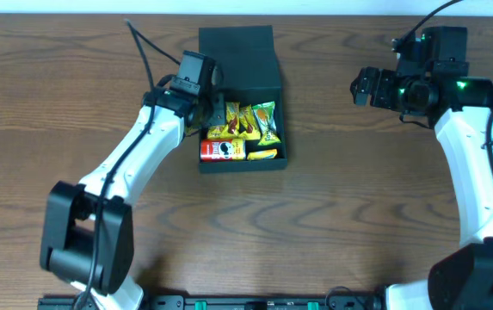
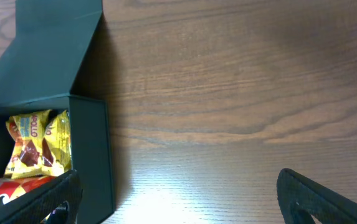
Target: Pack container
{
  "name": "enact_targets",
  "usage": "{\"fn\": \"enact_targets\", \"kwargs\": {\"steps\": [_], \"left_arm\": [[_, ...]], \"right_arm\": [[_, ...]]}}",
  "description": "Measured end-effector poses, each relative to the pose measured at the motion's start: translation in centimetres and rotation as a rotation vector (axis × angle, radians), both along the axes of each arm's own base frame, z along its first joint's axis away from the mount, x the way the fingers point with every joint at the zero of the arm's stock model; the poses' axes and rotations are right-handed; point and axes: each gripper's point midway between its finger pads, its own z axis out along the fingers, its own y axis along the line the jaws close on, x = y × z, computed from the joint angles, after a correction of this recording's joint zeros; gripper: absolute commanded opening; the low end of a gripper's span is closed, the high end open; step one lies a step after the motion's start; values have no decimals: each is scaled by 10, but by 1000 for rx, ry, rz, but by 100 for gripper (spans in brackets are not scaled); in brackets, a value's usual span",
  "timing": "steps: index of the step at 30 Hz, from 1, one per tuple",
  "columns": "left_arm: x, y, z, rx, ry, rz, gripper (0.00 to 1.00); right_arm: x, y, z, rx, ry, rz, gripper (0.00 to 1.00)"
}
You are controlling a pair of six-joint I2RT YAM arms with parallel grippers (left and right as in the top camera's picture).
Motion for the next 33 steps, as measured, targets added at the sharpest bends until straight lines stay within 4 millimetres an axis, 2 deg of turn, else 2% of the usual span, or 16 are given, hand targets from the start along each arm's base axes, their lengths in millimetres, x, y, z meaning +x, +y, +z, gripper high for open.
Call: {"fn": "enact_targets", "kwargs": {"steps": [6,17,18,19,21,22,23,25,27,29,30,32,33], "left_arm": [[-4,11,5,26,3,78,6],[-3,11,6,26,-2,81,6],[-1,10,7,27,-11,70,6],[1,9,8,27,-23,56,6],[5,7,12,33,-50,28,6],[6,6,15,35,-64,19,6],[9,6,20,37,-84,11,6],[15,8,36,33,-143,10,6],[25,16,62,3,-227,21,6],[36,32,85,-48,-294,48,6],[43,48,94,-86,-317,75,6],[49,72,93,-130,-304,120,6],[52,87,85,-150,-280,151,6]], "right_arm": [[0,0,0,0,0,0,99],[0,0,0,-1,-1,1,99],[1,0,1,-3,-7,4,96],[3,0,2,-7,-17,9,84],[7,0,5,-15,-42,21,31],[10,0,7,-16,-54,20,10],[13,0,9,-17,-70,21,1],[19,0,12,-14,-98,25,1],[28,4,15,4,-132,40,2],[38,13,14,34,-162,85,2],[46,21,11,64,-182,130,2],[57,33,-3,116,-187,191,1],[62,37,-12,137,-179,209,1]]}}
